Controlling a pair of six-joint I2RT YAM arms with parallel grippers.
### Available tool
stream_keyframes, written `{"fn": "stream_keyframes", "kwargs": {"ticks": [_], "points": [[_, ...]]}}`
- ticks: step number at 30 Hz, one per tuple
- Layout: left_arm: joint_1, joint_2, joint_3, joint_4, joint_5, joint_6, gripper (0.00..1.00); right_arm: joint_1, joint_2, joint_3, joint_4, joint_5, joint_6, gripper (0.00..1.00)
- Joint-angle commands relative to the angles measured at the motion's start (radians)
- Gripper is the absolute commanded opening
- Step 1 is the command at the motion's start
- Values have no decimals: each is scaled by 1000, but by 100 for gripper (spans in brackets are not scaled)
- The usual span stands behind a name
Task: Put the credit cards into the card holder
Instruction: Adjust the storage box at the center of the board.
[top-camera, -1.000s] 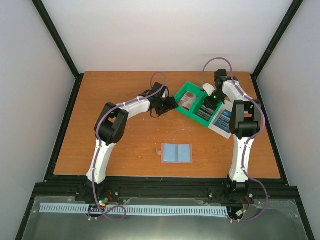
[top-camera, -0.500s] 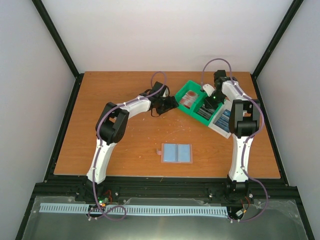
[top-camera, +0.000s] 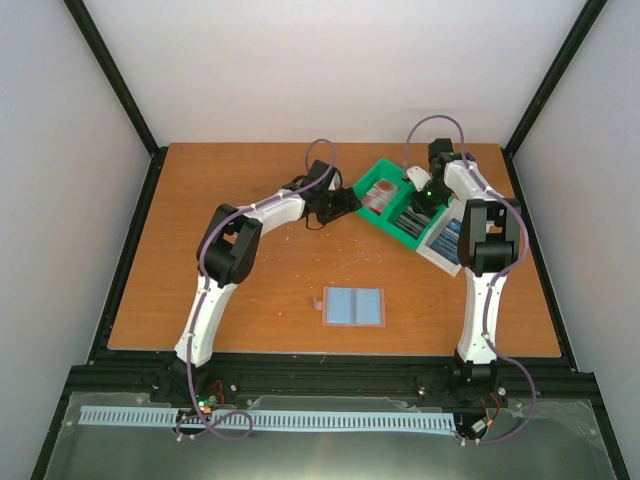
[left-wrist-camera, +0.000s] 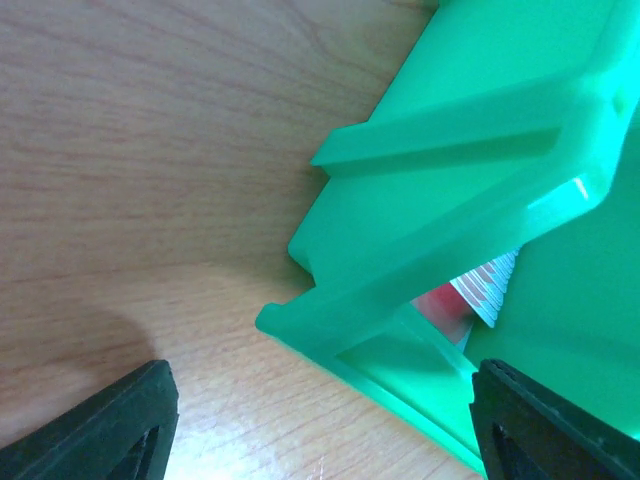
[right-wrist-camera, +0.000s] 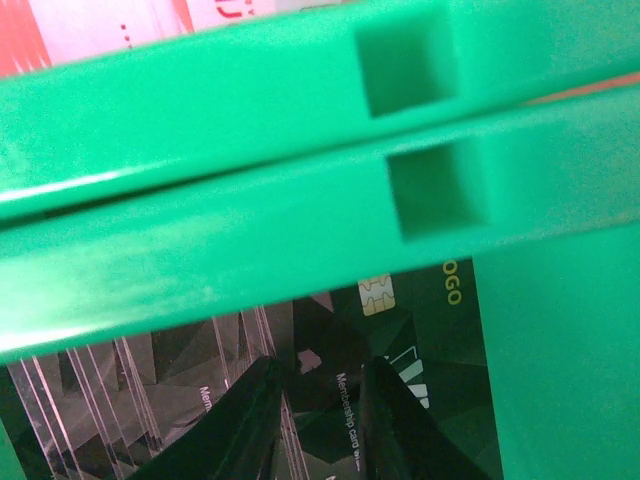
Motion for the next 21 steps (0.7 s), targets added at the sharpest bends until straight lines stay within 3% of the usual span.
{"fn": "stream_keyframes", "kwargs": {"ticks": [1, 12, 21], "points": [[7, 43, 60, -21, -32, -44, 83, -11, 20, 33, 19, 18, 22, 21], [6, 143, 166, -69, -54, -139, 85, -11, 8, 29, 25, 16, 33, 15], [4, 184, 199, -188, -151, -87, 70, -14, -15, 29, 35, 30, 50, 14]]}}
